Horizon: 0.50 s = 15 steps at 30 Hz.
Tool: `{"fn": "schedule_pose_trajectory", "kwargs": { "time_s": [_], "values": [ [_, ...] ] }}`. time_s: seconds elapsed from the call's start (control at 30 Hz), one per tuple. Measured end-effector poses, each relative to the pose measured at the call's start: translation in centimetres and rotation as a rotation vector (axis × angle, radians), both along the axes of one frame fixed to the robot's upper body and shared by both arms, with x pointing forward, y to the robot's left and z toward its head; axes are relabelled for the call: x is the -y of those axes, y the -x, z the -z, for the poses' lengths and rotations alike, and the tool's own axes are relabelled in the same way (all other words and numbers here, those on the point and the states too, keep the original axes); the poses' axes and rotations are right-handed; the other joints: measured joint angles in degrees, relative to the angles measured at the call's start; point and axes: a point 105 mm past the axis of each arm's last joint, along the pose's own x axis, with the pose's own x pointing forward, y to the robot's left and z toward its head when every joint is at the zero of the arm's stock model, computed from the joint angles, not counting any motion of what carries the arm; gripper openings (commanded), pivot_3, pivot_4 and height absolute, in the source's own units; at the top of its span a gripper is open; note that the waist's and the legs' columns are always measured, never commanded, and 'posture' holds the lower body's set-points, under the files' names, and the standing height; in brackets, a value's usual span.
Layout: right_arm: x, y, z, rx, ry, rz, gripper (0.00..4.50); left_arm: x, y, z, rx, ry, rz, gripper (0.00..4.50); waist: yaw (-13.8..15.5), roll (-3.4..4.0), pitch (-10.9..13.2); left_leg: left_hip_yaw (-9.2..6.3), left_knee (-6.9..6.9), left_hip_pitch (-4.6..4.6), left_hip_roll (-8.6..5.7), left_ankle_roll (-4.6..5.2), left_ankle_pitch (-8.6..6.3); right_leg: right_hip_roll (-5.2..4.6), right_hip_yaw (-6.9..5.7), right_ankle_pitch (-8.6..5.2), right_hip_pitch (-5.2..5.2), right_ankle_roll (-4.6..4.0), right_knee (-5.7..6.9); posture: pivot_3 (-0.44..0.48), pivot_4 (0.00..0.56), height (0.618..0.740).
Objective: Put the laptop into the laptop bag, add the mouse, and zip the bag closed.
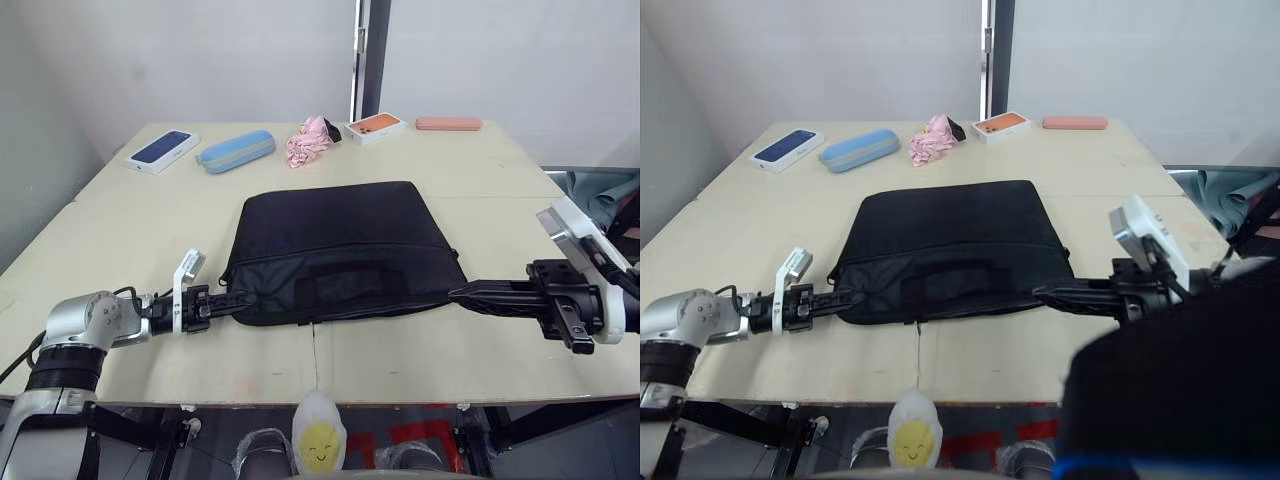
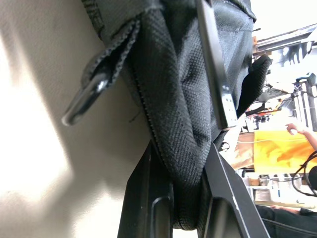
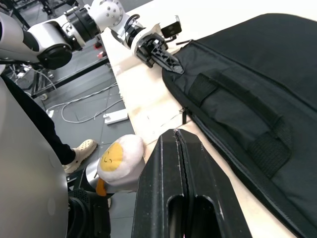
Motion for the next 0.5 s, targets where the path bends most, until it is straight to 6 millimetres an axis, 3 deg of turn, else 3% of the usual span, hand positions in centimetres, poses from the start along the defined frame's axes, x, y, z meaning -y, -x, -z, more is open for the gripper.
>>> {"fn": "schedule_pose_trajectory", "kwargs": {
  "time_s": [0.17, 0.3, 0.5],
  "values": [
    [0.0, -0.4, 0.1, -0.002, 0.005, 0.002, 0.00, 0.8, -1.1, -2.9, 0.026, 0.086, 0.002, 0.00, 0.29, -0.02, 0.04, -0.16, 0.11, -0.13, -0.01, 0.00, 0.00, -0.02, -0.05, 0.02, 0.01, -0.04, 0.02, 0.000, 0.150, 0.740],
    [0.0, -0.5, 0.1, -0.001, 0.006, -0.002, 0.00, 0.1, -2.7, -4.7, 0.048, 0.140, -0.062, 0.00, -0.16, -0.03, 0.10, -0.18, 0.10, -0.14, 0.00, 0.00, 0.00, 0.02, -0.08, 0.02, 0.00, -0.04, 0.01, 0.000, 0.150, 0.740],
    [-0.3, -0.5, 0.2, -0.007, 0.009, -0.017, 0.00, -2.7, -3.0, -4.4, 0.053, 0.055, -0.131, 0.00, -1.48, -0.07, 0.17, -0.18, 0.00, -0.33, 0.11, 0.00, -0.01, 0.14, -0.14, 0.02, -0.16, -0.05, -0.14, 0.000, 0.150, 0.740]
  ]
}}
